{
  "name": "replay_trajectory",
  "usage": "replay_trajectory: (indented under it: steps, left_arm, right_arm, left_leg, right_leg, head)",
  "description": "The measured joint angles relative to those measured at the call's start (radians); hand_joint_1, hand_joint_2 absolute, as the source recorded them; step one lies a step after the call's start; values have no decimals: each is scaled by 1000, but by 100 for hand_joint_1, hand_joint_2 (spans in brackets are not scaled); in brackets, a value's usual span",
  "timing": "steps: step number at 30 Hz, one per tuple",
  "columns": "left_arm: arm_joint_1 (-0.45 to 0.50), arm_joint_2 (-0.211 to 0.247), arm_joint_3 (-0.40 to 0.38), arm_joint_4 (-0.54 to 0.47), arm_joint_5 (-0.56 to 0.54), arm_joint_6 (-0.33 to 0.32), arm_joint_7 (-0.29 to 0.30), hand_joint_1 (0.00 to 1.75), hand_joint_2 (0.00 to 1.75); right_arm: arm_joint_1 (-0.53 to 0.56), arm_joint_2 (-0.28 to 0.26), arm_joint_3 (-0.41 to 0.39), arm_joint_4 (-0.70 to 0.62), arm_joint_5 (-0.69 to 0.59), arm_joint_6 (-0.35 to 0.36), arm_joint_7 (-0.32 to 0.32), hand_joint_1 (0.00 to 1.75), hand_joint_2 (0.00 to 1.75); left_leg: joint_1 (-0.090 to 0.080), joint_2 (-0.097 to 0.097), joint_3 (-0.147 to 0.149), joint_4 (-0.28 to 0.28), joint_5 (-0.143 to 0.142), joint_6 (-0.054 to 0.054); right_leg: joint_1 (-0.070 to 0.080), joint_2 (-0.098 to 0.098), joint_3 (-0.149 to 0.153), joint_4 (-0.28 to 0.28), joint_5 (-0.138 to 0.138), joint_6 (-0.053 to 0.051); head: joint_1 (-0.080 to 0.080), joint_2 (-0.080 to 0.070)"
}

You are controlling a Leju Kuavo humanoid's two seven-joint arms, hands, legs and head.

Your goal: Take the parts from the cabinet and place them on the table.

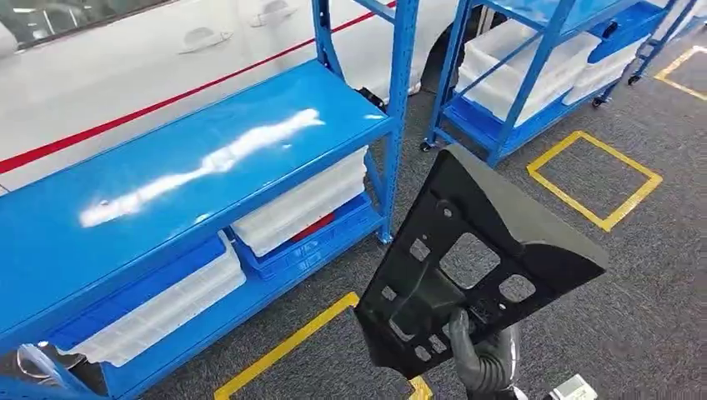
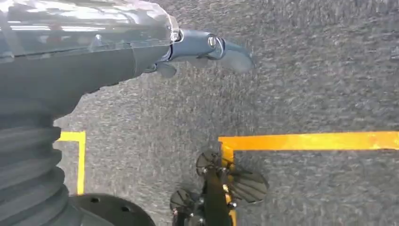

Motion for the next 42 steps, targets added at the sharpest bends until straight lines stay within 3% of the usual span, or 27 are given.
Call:
replay_trajectory:
  steps: [2,4,5,7,8,9,11,13,14,15,16,18,20,21,23,24,25,29,30,31,32,34,35,37,39,40,42]
  left_arm:
    - [6,-2,8,0,5,6,2,0,175]
    - [10,-2,21,0,10,21,4,0,175]
    - [11,-2,24,0,13,29,8,0,175]
    - [9,-4,30,0,13,54,22,0,175]
    - [8,-7,33,0,13,68,29,0,175]
    - [7,-7,38,0,13,84,36,0,175]
    - [8,-16,46,0,13,117,51,0,175]
    - [-3,-25,48,0,13,145,61,0,175]
    - [-4,-35,49,0,13,154,64,0,175]
    - [-5,-37,51,0,11,169,71,0,175]
    - [-3,-42,53,0,11,178,76,0,175]
    - [1,-49,53,0,10,186,81,0,175]
    - [4,-55,55,0,10,186,83,0,175]
    - [3,-58,55,0,10,186,84,0,175]
    - [1,-63,58,0,7,192,88,0,175]
    - [1,-66,59,0,2,204,97,0,175]
    - [2,-69,60,0,-2,216,105,0,175]
    - [-3,-80,60,0,-25,245,130,0,175]
    - [-3,-82,60,0,-31,247,135,0,175]
    - [1,-84,61,0,-31,249,137,0,175]
    - [3,-85,61,0,-33,250,138,0,175]
    - [7,-87,61,0,-34,250,141,0,175]
    - [9,-87,62,0,-34,251,142,0,175]
    - [12,-87,62,0,-34,251,143,0,175]
    - [14,-87,63,0,-42,251,145,0,175]
    - [18,-86,65,0,-50,251,148,0,175]
    - [17,-88,68,0,-66,251,151,0,175]
  right_arm:
    - [-1,10,0,3,-1,18,0,175,175]
    - [-2,17,-1,11,-1,36,0,175,175]
    - [-2,19,-1,18,-2,42,0,175,175]
    - [-10,22,-1,35,-4,56,0,175,175]
    - [-17,25,-1,44,-4,60,0,175,175]
    - [-23,27,0,52,-4,63,0,175,175]
    - [-40,29,8,69,-4,69,1,175,175]
    - [-49,29,19,88,-5,73,1,175,175]
    - [-52,29,22,93,-6,73,1,175,175]
    - [-57,29,26,103,-7,71,0,175,175]
    - [-66,28,33,112,-8,68,1,175,175]
    - [-78,28,45,129,-13,65,1,175,175]
    - [-78,27,49,141,-15,62,1,175,175]
    - [-78,27,50,147,-15,62,1,175,175]
    - [-81,27,53,153,-16,61,1,175,175]
    - [-86,27,58,156,-17,60,1,175,175]
    - [-95,24,66,162,-19,55,1,175,175]
    - [-114,19,96,179,-23,40,1,175,175]
    - [-116,18,102,183,-23,36,1,175,175]
    - [-122,18,107,187,-24,36,0,175,175]
    - [-128,18,113,190,-24,36,0,175,175]
    - [-132,18,121,198,-24,36,1,175,175]
    - [-133,18,122,202,-24,36,1,175,175]
    - [-135,16,125,211,-24,36,1,175,175]
    - [-140,15,129,215,-24,35,1,175,175]
    - [-143,15,133,217,-24,32,1,175,175]
    - [-152,14,145,222,-24,26,1,175,175]
  left_leg:
    - [3,-61,-55,144,-104,-2]
    - [2,-73,-101,274,-157,1]
    - [1,-74,-95,276,-144,6]
    - [-5,-81,-21,149,-69,21]
    - [-8,-103,38,44,-27,33]
    - [-12,-153,76,-30,-26,46]
    - [-14,-151,80,-42,-17,37]
    - [-19,-131,79,-49,-17,44]
    - [-5,-118,85,-68,-3,52]
    - [-7,-102,87,-75,4,56]
    - [-8,-89,83,-75,7,63]
    - [-10,-57,74,-74,9,62]
    - [-10,-24,70,-73,10,60]
    - [-9,-10,70,-72,9,59]
    - [-5,15,72,-64,3,49]
    - [-5,25,73,-56,-4,39]
    - [-14,36,67,-48,-11,29]
    - [-8,74,80,-50,-15,7]
    - [-2,37,77,-38,-30,0]
    - [-1,-30,58,10,-68,-1]
    - [1,-56,25,82,-108,-1]
    - [1,-73,-55,241,-169,-2]
    - [1,-73,-75,273,-166,-1]
    - [1,-77,-43,187,-89,6]
    - [1,-125,30,16,4,16]
    - [2,-184,42,-18,-5,21]
    - [-1,-170,43,-35,-4,20]
  right_leg:
    - [5,24,-18,1,14,-12]
    - [14,54,-34,3,26,-16]
    - [19,71,-41,5,31,-16]
    - [24,101,-48,8,38,-15]
    - [26,116,-49,9,41,-14]
    - [22,124,-51,9,45,-12]
    - [23,146,-56,10,54,1]
    - [19,166,-60,4,62,14]
    - [26,164,-63,10,64,19]
    - [28,102,-75,32,44,20]
    - [28,62,-100,81,1,24]
    - [19,39,-173,243,-86,36]
    - [9,35,-199,316,-99,47]
    - [3,29,-176,279,-73,52]
    - [-2,1,-72,105,6,58]
    - [-1,-48,-28,19,17,57]
    - [8,-62,-29,18,12,40]
    - [12,-7,-39,16,17,5]
    - [7,2,-36,11,21,-1]
    - [6,15,-37,10,23,-6]
    - [6,26,-40,10,25,-10]
    - [11,54,-45,11,27,-14]
    - [13,69,-46,12,28,-14]
    - [15,102,-43,14,28,-13]
    - [14,130,-41,16,29,-11]
    - [15,141,-45,18,31,-5]
    - [8,167,-58,19,38,12]
  head:
    - [0,0]
    - [0,0]
    - [0,0]
    - [0,0]
    - [0,0]
    - [0,0]
    - [0,0]
    - [0,0]
    - [0,0]
    - [1,0]
    - [1,0]
    - [1,0]
    - [1,0]
    - [2,0]
    - [2,0]
    - [2,0]
    - [1,0]
    - [1,0]
    - [1,0]
    - [0,0]
    - [0,0]
    - [0,0]
    - [0,0]
    - [0,0]
    - [0,0]
    - [0,0]
    - [1,0]
